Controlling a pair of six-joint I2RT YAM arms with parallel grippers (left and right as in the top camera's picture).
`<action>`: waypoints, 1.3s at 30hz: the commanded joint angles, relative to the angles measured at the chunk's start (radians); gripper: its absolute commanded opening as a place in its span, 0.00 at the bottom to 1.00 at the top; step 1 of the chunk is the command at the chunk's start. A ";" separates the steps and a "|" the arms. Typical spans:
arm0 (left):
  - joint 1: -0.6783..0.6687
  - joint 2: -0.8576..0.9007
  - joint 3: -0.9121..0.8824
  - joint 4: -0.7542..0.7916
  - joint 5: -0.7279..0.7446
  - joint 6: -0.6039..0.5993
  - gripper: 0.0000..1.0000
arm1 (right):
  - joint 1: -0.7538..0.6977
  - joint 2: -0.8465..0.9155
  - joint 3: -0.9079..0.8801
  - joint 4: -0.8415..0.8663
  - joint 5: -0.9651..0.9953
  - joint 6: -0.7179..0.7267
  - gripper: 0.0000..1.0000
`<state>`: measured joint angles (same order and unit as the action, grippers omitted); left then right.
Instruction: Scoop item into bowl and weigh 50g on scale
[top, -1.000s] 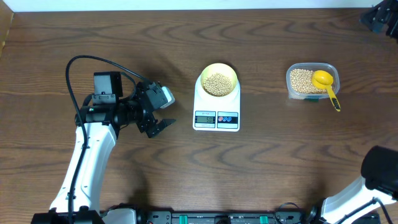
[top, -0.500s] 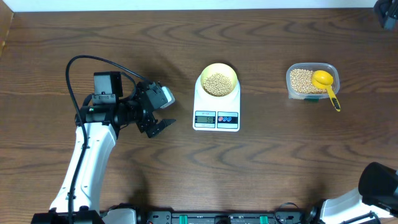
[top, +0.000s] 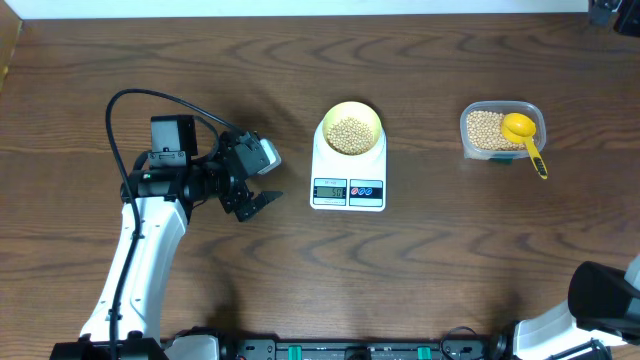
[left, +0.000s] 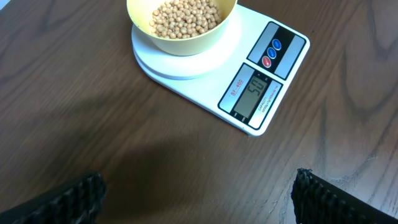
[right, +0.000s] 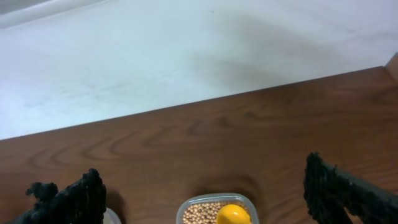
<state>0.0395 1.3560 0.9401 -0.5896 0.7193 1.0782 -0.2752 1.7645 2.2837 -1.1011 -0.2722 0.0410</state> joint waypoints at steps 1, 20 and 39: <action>0.003 0.004 0.006 0.000 -0.002 0.010 0.98 | 0.022 -0.034 -0.061 0.023 0.053 -0.017 0.99; 0.003 0.004 0.006 0.000 -0.002 0.010 0.98 | 0.026 -0.726 -1.220 0.761 0.087 -0.021 0.99; 0.003 0.004 0.006 0.000 -0.002 0.010 0.97 | 0.157 -1.389 -2.140 1.434 0.255 -0.151 0.99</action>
<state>0.0395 1.3560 0.9401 -0.5877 0.7193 1.0779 -0.1299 0.4381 0.1890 0.3210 -0.0582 -0.0898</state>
